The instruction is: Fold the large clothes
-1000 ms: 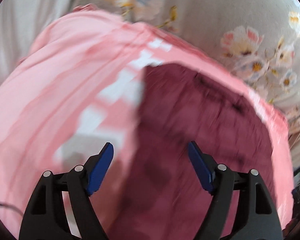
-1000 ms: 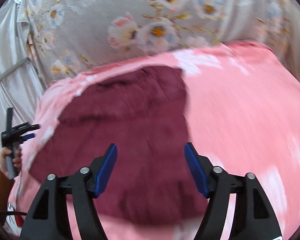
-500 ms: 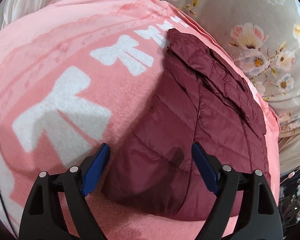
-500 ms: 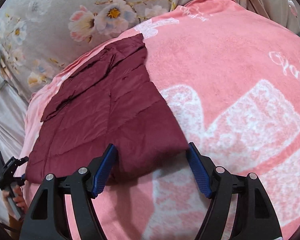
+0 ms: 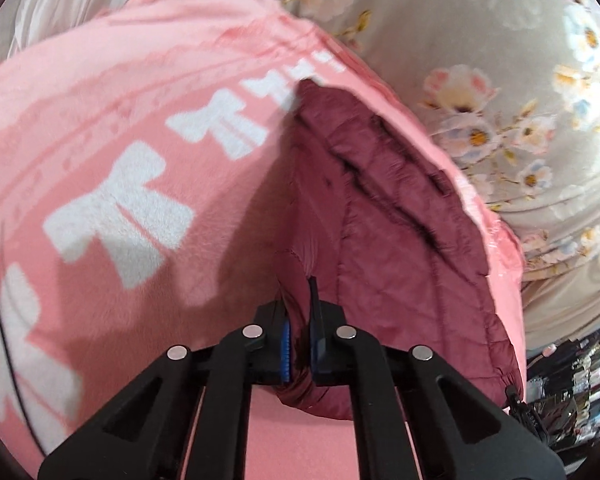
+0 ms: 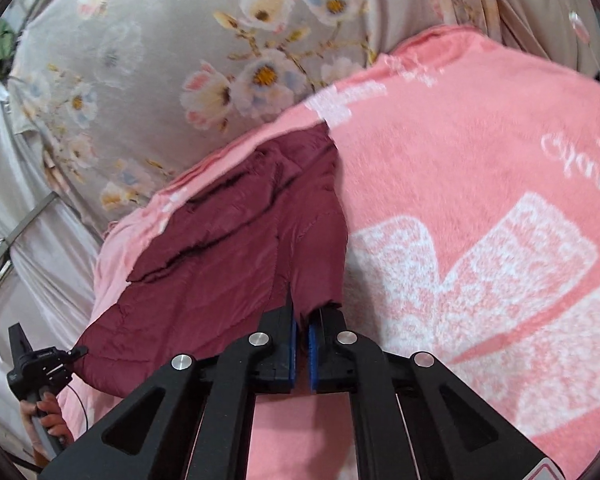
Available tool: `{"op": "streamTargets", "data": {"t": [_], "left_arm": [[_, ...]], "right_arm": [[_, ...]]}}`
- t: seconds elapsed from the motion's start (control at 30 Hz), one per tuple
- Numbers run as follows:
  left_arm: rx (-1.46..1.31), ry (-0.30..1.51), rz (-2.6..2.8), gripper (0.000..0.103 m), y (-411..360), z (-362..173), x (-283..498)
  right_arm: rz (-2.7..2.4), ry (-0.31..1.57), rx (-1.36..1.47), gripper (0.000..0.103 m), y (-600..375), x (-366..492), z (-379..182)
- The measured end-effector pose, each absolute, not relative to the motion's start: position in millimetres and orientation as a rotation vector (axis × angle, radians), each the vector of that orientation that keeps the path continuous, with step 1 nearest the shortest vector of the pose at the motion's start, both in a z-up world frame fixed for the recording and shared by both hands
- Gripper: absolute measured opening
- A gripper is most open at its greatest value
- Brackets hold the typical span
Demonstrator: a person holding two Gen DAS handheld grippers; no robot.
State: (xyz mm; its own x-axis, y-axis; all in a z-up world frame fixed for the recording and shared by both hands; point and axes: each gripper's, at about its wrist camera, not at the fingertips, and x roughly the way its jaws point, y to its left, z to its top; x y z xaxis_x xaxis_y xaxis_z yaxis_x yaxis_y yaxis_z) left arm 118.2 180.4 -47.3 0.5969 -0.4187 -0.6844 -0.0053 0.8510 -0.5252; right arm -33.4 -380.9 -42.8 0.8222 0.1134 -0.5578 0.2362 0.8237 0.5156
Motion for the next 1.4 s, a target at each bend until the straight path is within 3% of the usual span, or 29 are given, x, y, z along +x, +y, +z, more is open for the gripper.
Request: {"op": "streamTargets", "data": {"t": [0.47,0.63,0.87,1.13,1.4], "left_arm": [[-0.549,0.692,-0.35,0.004,232,66,-39],[-0.541,0.591,-0.365,0.004,241,112,-72],[-0.46,0.559,-0.356,0.005,215,123,-24],[-0.388,0.708,-0.222,0.005,183,51,93],[-0.351,0.769,-0.161,0.005,162,13,157]], "right_arm": [[-0.076,0.319,0.356,0.003,-341,-224,88],[-0.074,0.207,0.347,0.003,-339,-252,128],[-0.079,0.217,0.396,0.003,-365,-167,114],[-0.079,0.343,0.455,0.003,-386,-48,62],[-0.123,0.428,0.46,0.003,-396,21,29]]}}
